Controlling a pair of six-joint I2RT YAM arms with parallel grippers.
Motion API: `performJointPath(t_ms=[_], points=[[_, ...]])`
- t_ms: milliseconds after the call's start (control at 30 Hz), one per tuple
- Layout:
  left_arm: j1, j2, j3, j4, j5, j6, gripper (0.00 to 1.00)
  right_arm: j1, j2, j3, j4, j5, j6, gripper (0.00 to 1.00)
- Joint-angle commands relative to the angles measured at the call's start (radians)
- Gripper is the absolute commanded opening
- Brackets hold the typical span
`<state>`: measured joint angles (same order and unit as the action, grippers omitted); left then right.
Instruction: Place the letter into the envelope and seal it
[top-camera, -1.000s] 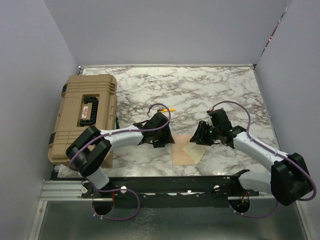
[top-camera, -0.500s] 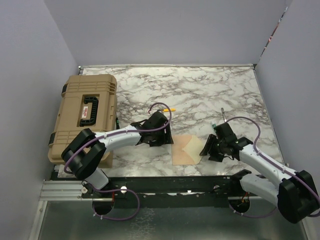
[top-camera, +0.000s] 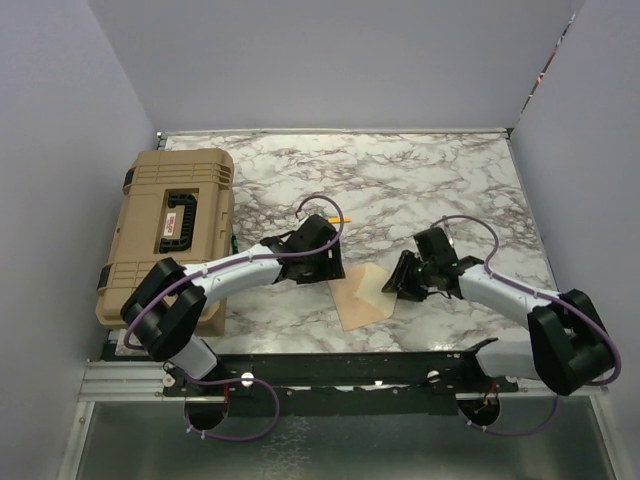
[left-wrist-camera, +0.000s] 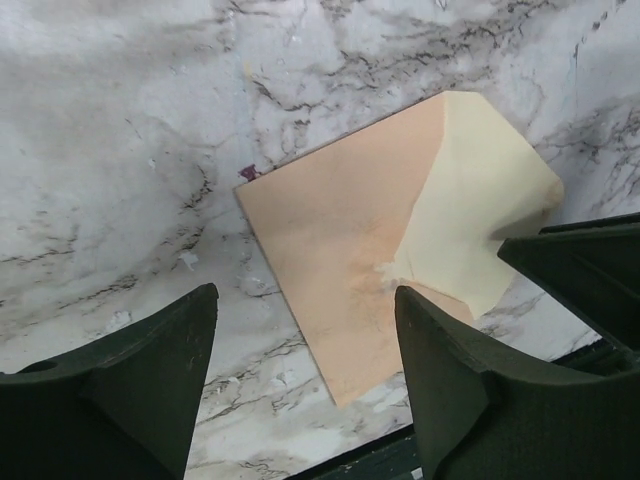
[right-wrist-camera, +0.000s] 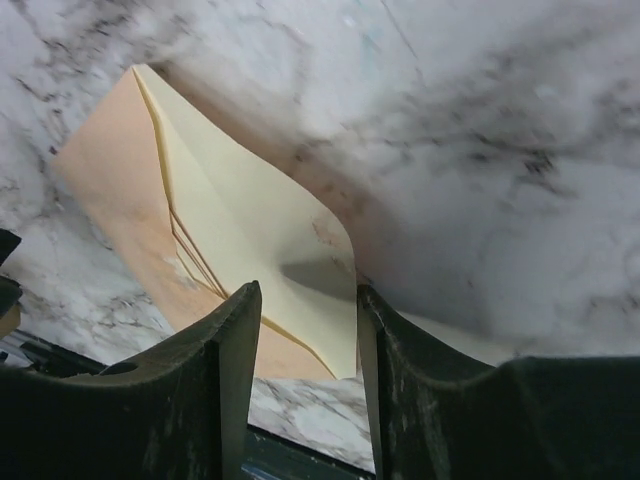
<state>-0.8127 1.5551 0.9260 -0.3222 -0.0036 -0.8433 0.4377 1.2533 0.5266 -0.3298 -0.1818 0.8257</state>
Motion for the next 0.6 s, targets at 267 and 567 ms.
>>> performJointPath(t_ms=[267, 567], points=[[0.071, -0.087, 0.071, -0.090, -0.133, 0.078, 0.75, 0.002, 0.295, 0.290, 0.178, 0.005, -0.254, 0.48], [0.111, -0.116, 0.109, -0.089, -0.160, 0.168, 0.72, -0.004, 0.196, 0.384, -0.085, 0.346, -0.331, 0.62]])
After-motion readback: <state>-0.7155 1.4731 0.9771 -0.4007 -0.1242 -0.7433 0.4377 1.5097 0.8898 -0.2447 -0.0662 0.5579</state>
